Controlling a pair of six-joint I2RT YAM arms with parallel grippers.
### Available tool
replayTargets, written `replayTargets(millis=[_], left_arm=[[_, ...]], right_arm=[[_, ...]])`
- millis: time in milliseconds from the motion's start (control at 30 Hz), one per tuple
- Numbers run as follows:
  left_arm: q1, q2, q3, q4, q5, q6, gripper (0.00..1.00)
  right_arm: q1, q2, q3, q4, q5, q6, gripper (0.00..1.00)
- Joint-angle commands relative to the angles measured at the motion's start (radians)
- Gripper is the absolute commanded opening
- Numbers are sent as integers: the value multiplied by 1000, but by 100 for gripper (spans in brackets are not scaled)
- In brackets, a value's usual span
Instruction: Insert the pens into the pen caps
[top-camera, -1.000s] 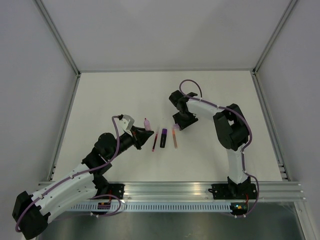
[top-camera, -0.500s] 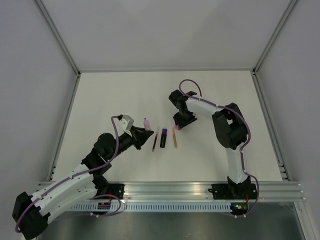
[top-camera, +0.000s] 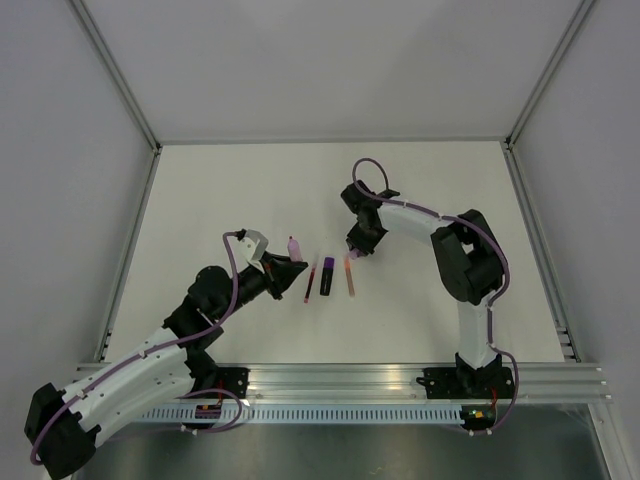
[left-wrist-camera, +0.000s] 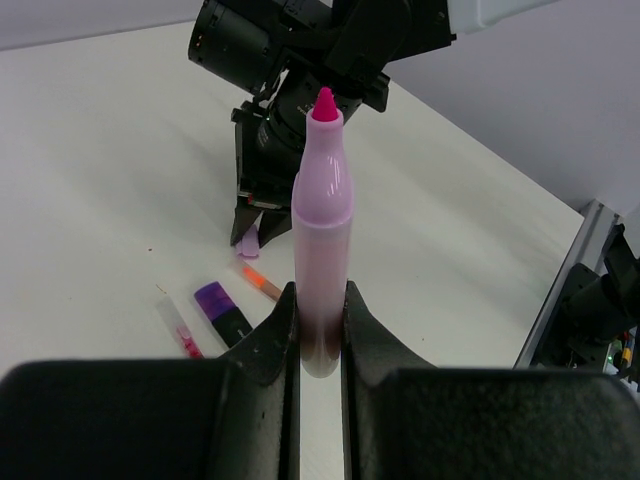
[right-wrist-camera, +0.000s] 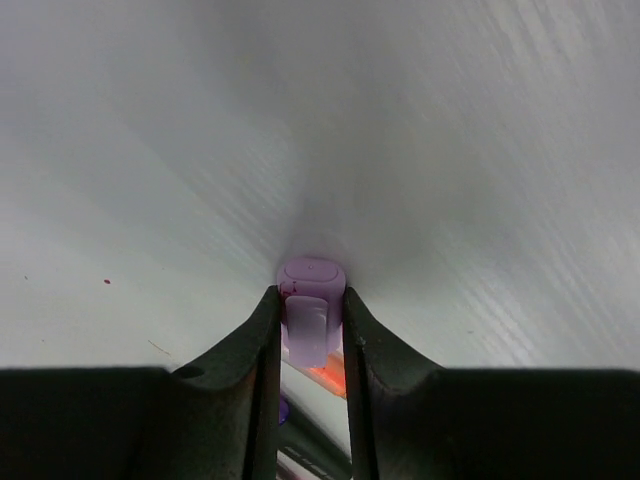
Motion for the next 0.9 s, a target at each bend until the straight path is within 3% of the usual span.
replayTargets(millis=[0,333,567,867], left_arm=[[2,11,1,43,25,32,2],[2,62,18,66,96,12,2],[2,134,38,86,128,-23,2],[0,212,70,123,212,-100,2]], right_arm=[[-10,23,-115,132,32,-269,0],[-13,-292,-224,351,50,-521,0],[8,-537,-286,515,-71,-717,0],[230,-867,-382,705,-13,-786,0]])
